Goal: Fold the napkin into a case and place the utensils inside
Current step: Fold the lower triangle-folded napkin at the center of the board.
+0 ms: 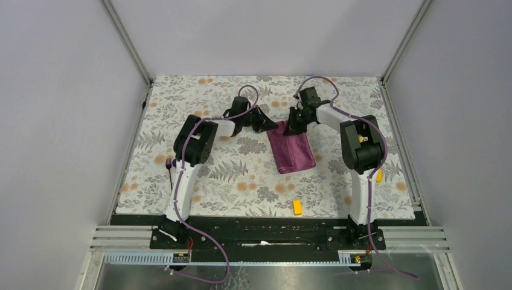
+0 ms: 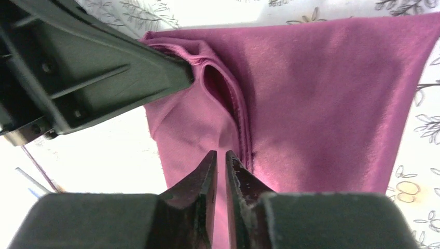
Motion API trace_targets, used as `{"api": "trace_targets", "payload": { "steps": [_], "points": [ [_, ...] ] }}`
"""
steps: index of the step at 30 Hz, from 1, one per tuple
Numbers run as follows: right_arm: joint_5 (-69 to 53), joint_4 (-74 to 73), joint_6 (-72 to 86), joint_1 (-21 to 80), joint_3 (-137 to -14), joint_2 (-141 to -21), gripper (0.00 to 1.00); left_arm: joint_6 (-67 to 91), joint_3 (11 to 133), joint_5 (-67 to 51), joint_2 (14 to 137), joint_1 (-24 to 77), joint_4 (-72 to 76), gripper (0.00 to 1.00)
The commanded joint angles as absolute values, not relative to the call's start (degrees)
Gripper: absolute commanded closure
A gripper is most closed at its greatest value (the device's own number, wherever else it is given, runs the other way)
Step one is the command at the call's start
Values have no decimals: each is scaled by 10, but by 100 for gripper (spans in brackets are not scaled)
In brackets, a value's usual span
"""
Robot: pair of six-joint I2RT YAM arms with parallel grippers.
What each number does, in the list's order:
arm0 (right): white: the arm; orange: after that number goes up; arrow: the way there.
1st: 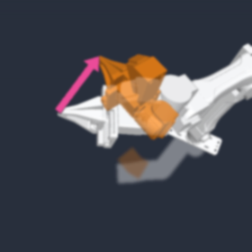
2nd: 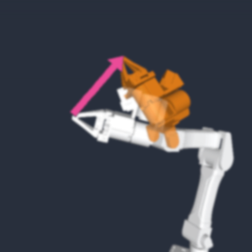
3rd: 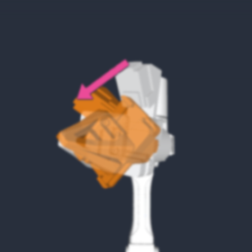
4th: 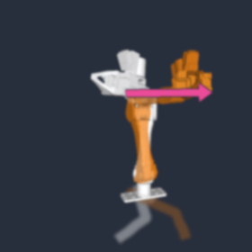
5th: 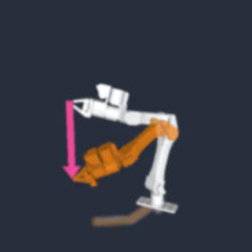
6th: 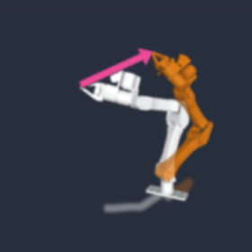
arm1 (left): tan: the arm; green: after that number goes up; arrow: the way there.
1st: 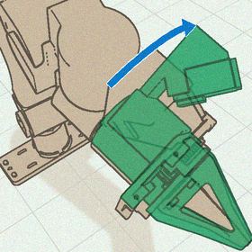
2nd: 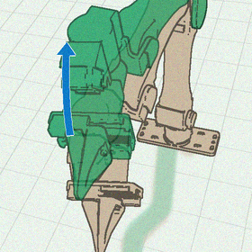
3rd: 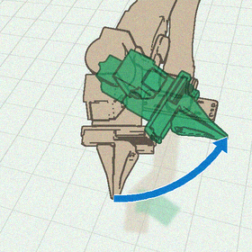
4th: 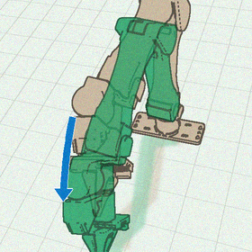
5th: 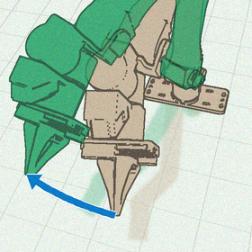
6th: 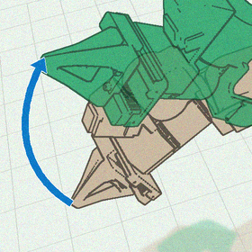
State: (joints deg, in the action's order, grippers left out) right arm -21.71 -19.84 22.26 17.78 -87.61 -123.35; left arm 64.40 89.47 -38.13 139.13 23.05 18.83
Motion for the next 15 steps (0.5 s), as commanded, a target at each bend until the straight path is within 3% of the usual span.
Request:
{"api": "trace_targets", "payload": {
  "steps": [1, 7, 15],
  "points": [
    [-285, -190, 230, 185, -894, -1178, 79, 620, 885, -318, 1391, 221, 134, 100],
    [-479, -68, 335, 186, -902, -1252, 68, 636, 881, -309, 1391, 221, 137, 100],
    [-534, -13, 364, 193, -885, -1302, 65, 633, 884, -302, 1392, 221, 124, 100]
  ]
}}
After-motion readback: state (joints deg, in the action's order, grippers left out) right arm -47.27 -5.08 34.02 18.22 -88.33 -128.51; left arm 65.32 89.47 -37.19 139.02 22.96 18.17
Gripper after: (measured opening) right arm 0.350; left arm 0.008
